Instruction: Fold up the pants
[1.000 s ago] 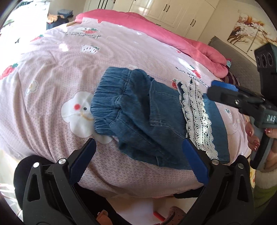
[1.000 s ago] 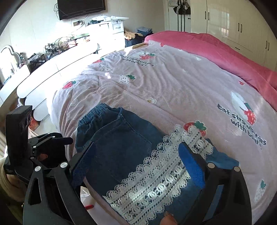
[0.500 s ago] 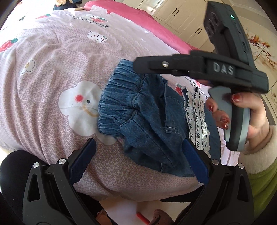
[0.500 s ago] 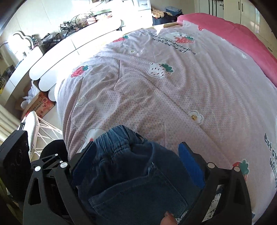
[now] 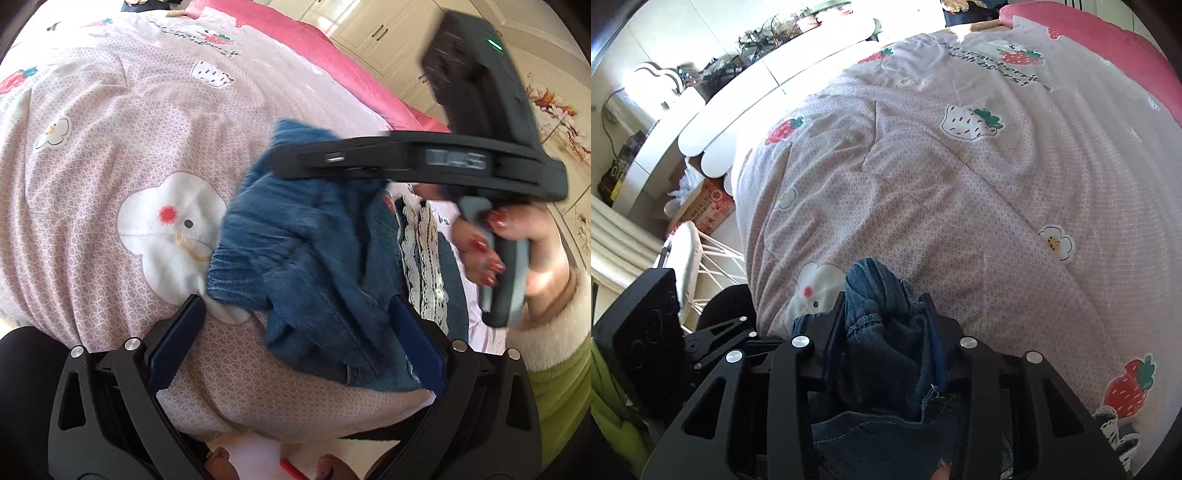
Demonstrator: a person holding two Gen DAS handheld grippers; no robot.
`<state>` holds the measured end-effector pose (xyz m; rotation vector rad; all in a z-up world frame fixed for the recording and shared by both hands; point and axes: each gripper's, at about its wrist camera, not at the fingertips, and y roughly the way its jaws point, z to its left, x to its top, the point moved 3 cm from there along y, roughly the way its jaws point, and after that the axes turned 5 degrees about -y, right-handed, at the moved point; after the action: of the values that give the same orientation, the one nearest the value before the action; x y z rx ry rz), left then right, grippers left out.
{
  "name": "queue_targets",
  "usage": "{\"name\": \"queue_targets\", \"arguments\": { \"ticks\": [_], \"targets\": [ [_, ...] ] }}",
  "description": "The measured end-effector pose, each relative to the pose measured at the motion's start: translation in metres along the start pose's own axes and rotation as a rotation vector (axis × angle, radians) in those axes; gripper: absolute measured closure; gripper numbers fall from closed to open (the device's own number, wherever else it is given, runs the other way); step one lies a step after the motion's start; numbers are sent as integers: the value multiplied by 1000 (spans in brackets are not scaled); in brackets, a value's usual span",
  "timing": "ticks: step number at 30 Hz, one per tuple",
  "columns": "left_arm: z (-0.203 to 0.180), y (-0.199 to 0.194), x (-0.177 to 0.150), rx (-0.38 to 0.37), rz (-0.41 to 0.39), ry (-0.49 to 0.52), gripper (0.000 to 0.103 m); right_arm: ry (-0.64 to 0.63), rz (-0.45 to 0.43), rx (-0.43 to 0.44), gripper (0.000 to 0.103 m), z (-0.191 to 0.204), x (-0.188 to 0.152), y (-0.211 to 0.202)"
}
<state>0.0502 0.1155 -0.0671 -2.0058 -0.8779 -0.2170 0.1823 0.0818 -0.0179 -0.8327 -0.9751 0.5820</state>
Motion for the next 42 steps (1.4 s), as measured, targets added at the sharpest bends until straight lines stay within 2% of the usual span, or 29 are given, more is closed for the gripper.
{"name": "queue_targets", "arguments": {
  "ticks": [4, 5, 6, 11, 16, 19, 21, 25, 32, 42],
  "targets": [
    [-4, 1, 10, -13, -16, -17, 27, 4, -76, 33, 68, 2, -7, -31],
    [-6, 0, 13, -30, -19, -16, 36, 5, -93, 37, 68, 3, -9, -38],
    [-11, 1, 15, -59, -11, -18, 49, 3, -113, 33, 68, 3, -11, -48],
    [-44, -2, 23, -102, -27, 32, 50, 11, -187, 7, 68, -3, -23, -89],
    [-89, 1, 25, -116, -31, 126, 50, 39, -250, -29, 68, -19, -51, -133],
    [-112, 5, 21, -114, -32, 186, 49, 67, -275, -41, 68, -30, -69, -150],
    [-125, 6, 7, -111, -26, 226, 49, 77, -288, -46, 68, -35, -85, -157],
    [-143, 10, -11, -95, -3, 290, 49, 96, -312, -39, 68, -43, -116, -166],
    [-161, 28, -28, -82, 38, 345, 49, 143, -345, -26, 68, -58, -161, -172],
    [-180, 41, -58, -94, 96, 407, 44, 242, -367, -53, 59, -71, -206, -179]
  ]
}}
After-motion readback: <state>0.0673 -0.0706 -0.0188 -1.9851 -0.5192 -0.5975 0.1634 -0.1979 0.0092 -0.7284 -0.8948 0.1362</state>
